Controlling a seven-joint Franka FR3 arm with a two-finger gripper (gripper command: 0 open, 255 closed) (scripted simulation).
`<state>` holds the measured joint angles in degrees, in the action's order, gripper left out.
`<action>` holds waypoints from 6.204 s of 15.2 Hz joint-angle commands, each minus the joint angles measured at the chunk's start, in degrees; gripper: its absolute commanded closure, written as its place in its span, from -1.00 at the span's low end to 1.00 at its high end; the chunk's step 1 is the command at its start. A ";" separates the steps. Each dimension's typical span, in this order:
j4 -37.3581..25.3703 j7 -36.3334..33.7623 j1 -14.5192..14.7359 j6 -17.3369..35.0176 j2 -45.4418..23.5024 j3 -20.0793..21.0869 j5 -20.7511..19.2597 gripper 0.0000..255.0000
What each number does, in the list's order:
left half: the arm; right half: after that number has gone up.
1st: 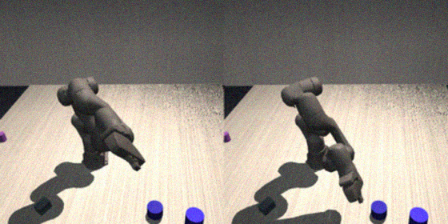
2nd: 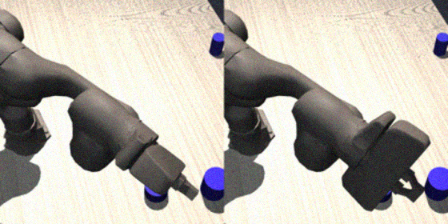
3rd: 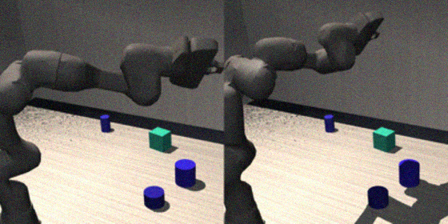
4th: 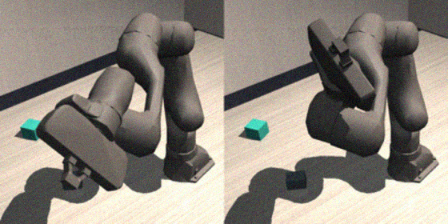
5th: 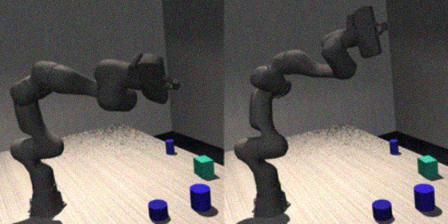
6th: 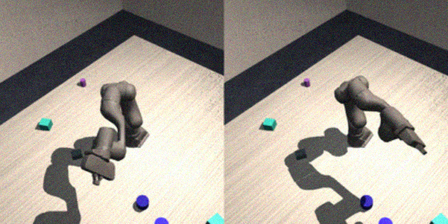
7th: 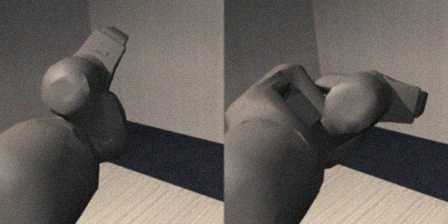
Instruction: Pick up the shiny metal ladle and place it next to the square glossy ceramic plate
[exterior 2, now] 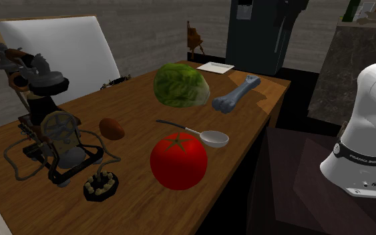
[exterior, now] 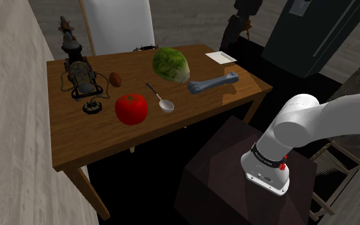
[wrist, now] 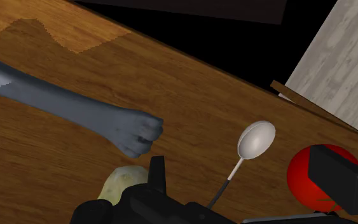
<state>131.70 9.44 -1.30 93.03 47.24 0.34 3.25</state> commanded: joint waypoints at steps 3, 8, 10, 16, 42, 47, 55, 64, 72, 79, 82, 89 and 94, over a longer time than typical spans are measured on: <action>1.20 -2.68 -0.22 2.99 -2.37 1.51 1.06 -1.00; 2.84 -9.22 -0.73 10.49 -9.58 5.15 3.37 -1.00; 2.94 -11.78 -0.95 13.44 -12.94 6.54 4.12 -1.00; 1.42 -19.44 -1.66 21.84 -24.33 10.32 5.45 -1.00; -8.08 -36.37 -1.43 40.30 -55.46 14.56 2.24 -1.00; -8.09 -36.36 -1.43 40.29 -55.45 14.56 2.24 1.00; -8.34 -36.35 -1.46 39.58 -54.98 14.58 2.34 1.00; -11.28 -36.35 -1.71 33.02 -51.27 14.60 3.01 1.00; -14.72 -36.51 -1.88 27.11 -48.74 14.52 3.37 1.00; -13.66 -30.78 -4.68 24.67 -45.80 11.74 4.16 1.00; -12.51 -26.51 -6.69 24.27 -44.72 9.55 4.37 1.00; -12.10 -16.83 -11.36 22.99 -44.13 4.36 4.13 1.00; -13.75 -10.14 -14.68 21.81 -45.37 0.71 3.73 1.00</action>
<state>118.19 -2.17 -15.28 115.05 2.11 1.81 7.05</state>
